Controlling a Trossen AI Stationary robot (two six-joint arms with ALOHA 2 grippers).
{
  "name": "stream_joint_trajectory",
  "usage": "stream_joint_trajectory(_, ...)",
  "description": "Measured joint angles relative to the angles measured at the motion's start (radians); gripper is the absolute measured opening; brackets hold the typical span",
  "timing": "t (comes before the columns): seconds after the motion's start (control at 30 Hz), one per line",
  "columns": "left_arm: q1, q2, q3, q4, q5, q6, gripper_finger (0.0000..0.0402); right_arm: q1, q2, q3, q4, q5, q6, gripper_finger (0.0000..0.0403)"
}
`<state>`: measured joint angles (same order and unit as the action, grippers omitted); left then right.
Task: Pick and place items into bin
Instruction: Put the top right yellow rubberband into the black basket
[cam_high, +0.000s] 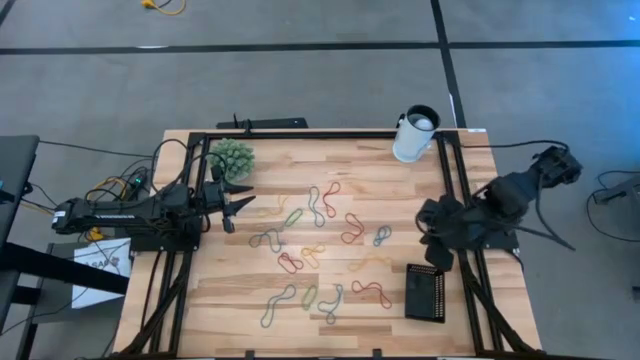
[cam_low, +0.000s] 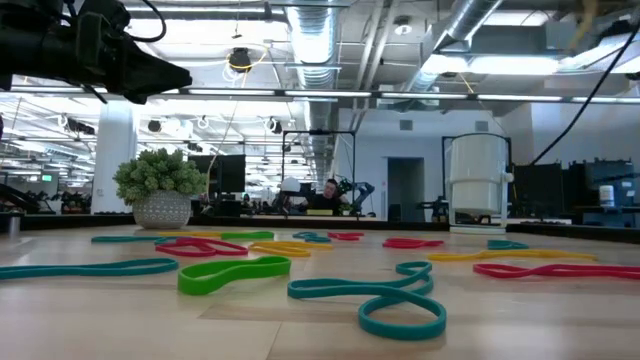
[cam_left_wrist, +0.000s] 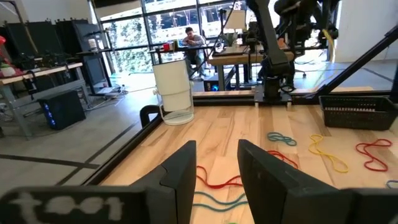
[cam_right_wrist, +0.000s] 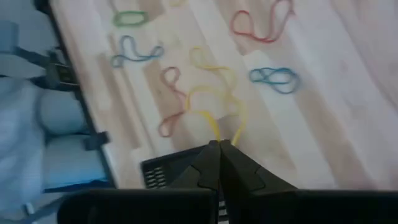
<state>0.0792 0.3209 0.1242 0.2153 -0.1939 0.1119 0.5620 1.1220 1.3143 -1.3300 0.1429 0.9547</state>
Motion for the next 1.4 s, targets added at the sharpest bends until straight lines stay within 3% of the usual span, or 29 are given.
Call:
stream_joint_trajectory(0.27, 0.0, 0.0, 0.0, 0.0, 0.004, -0.003, 0.0109, 0.125, 0.076, -0.013, -0.002, -0.012, 0.171, 0.0)
stream_joint_trajectory(0.5, 0.0, 0.0, 0.0, -0.002, 0.004, -0.021, 0.0109, 0.165, 0.245, -0.032, -0.032, -0.013, 0.262, 0.0)
stream_joint_trajectory(0.63, 0.0, 0.0, 0.0, -0.012, 0.004, -0.029, 0.0109, 0.169, 0.329, -0.032, -0.041, -0.109, 0.303, 0.0)
stream_joint_trajectory(0.77, 0.0, 0.0, 0.0, -0.017, 0.004, -0.032, 0.0109, 0.199, 0.331, -0.032, -0.09, -0.179, 0.349, 0.0)
stream_joint_trajectory(0.9, 0.0, 0.0, 0.0, -0.018, 0.005, -0.055, 0.0109, 0.267, 0.264, -0.032, -0.107, -0.155, 0.484, 0.0)
stream_joint_trajectory(1.07, 0.0, 0.0, 0.0, -0.024, 0.005, -0.066, 0.0109, 0.361, 0.231, -0.032, -0.08, 0.037, 0.584, 0.0)
stream_joint_trajectory(1.4, 0.0, 0.0, 0.0, -0.024, 0.005, -0.066, 0.0109, 0.372, 0.395, -0.032, -0.077, 0.006, 0.562, 0.0)
